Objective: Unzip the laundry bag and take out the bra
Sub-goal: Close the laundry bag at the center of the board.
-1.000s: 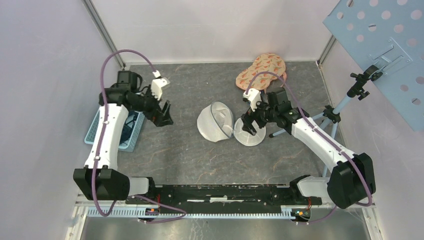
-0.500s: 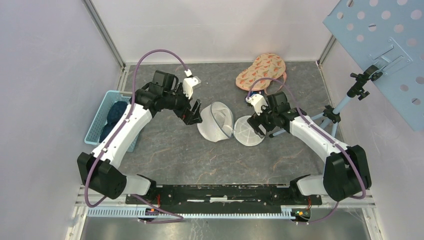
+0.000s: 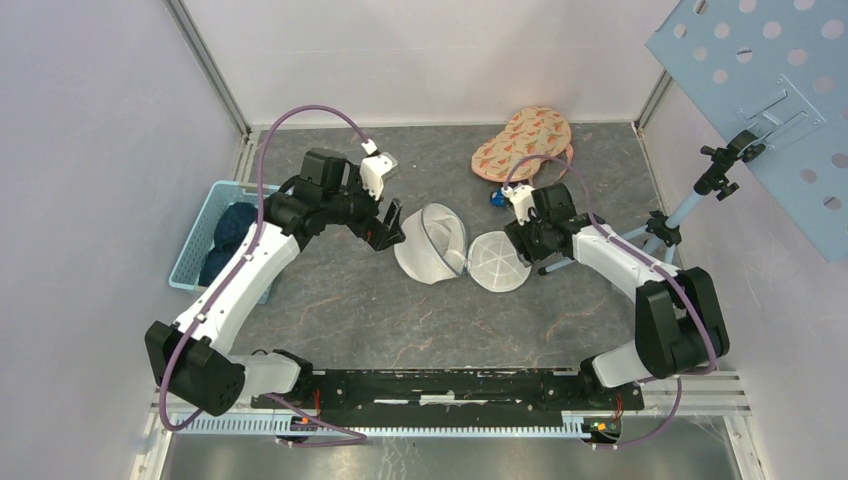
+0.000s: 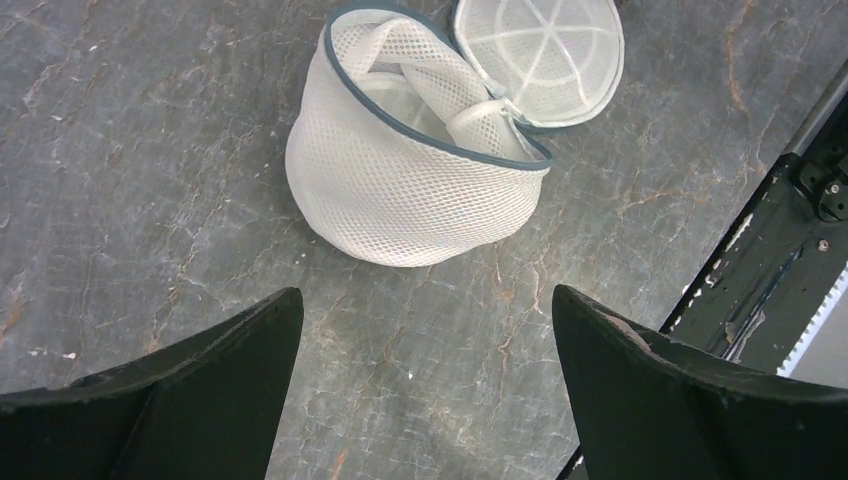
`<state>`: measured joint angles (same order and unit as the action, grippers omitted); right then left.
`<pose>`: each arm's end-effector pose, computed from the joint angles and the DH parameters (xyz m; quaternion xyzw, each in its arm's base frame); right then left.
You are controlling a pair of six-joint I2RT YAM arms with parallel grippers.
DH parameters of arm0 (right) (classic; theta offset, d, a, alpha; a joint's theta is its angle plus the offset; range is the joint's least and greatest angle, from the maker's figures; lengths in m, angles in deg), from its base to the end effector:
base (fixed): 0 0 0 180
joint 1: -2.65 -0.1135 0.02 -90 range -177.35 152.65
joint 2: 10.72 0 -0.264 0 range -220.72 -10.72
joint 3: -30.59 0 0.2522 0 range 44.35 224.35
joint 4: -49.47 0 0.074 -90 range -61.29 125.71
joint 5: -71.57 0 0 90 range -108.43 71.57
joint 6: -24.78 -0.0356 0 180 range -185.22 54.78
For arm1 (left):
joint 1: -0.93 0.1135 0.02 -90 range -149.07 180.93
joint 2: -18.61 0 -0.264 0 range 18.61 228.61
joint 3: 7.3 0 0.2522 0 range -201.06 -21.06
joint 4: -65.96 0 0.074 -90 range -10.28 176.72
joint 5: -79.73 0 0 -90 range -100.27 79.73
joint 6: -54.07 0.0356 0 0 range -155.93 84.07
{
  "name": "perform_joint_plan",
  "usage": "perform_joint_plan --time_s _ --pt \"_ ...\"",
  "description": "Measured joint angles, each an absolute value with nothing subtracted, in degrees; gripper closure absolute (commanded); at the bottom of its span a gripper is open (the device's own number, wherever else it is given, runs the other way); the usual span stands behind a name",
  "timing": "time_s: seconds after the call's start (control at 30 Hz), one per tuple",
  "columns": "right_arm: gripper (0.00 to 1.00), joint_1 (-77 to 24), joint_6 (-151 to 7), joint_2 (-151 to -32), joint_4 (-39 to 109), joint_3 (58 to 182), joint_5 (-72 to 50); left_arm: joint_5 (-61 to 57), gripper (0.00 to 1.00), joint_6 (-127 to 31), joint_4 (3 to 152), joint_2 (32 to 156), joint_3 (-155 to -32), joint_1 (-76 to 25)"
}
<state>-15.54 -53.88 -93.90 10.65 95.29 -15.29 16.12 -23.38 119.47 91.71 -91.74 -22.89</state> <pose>0.2721 0.0915 0.2035 -0.2519 0.9256 0.0431 0.2793 0.2397 -0.1231 0.3446 0.3657 0.8167 -0.2464 0.3723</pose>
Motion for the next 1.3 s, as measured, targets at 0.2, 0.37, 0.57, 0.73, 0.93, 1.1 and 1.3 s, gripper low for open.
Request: perform_joint_plan --time_s 0.2,0.37,0.57,0.73,0.93,1.1,1.3 --pt "0.48 -15.5 -55.4 -96.9 12.2 94.6 -17.8 13.7 0.00 -23.7 119.4 89.6 -91.7 -22.9" --pt "0.58 -15.2 -56.4 -99.3 12.9 93.9 -18.9 12.2 0.00 -23.7 119.1 87.5 -91.7 -22.9" --pt "0.75 -15.0 -56.9 -101.9 13.7 93.9 -18.9 10.6 0.00 -23.7 118.6 86.8 -89.9 -22.9" --pt "1.00 -14.9 -57.3 -103.9 13.1 96.1 -17.8 9.2 0.00 -23.6 118.6 86.0 -88.1 -22.9" --pt "1.00 -14.5 -56.9 -105.3 8.7 100.9 -15.9 7.9 0.00 -23.6 118.6 83.5 -85.5 -22.9" --pt "1.00 -14.5 -53.0 -105.3 3.4 109.6 -14.6 7.5 0.00 -23.7 118.6 82.7 -84.4 -22.9" --pt "1.00 -14.5 -47.9 -104.4 -1.7 117.8 -14.4 7.2 0.00 -24.7 118.4 81.5 -81.5 -22.8"
